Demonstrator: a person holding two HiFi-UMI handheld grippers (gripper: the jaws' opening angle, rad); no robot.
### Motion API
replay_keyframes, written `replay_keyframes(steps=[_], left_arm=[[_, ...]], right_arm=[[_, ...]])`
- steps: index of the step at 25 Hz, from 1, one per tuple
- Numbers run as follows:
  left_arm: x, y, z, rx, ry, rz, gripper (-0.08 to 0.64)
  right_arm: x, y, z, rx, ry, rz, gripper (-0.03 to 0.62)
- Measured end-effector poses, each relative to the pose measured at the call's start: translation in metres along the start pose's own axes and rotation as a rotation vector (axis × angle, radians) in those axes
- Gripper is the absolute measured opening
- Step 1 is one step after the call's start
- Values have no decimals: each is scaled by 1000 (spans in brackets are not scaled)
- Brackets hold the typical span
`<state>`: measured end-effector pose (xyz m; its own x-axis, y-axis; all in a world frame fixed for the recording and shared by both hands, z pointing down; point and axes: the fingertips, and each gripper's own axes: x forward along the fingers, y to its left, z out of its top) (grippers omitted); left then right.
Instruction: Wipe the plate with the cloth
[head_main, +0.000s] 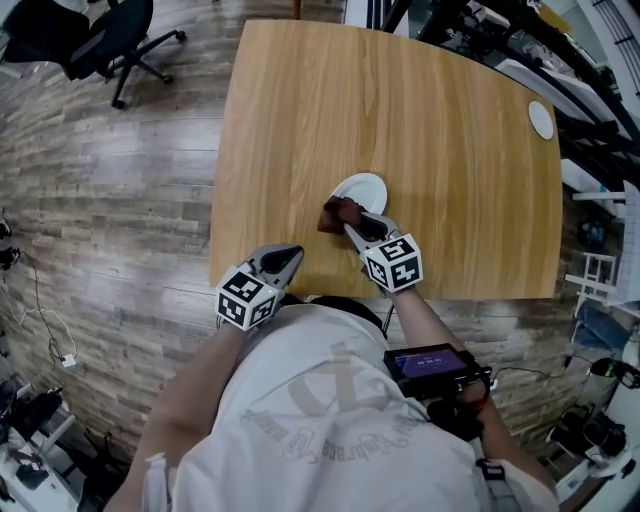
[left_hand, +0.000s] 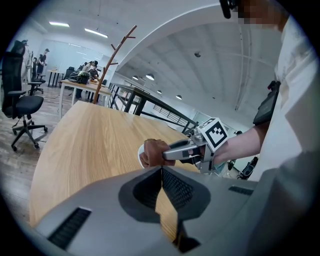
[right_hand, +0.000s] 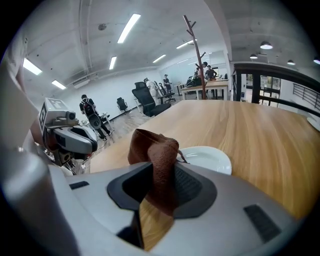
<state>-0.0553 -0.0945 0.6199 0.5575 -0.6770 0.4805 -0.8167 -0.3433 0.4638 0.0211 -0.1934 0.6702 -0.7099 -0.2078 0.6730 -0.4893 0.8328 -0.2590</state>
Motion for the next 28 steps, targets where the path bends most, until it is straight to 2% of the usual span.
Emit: replay_keyframes(steps=[8,21,28], left_arm=[[-6,5,-3,-13,-6,13,14],[8,0,3,1,-5,-23,14],[8,4,3,-8,-6,-16,12]], right_arm=[[20,-6,20,-37,6,-5,127],[-25,-46,-14,-17,21,-133,127],[-14,-53,-7,-48,33,-137,127]])
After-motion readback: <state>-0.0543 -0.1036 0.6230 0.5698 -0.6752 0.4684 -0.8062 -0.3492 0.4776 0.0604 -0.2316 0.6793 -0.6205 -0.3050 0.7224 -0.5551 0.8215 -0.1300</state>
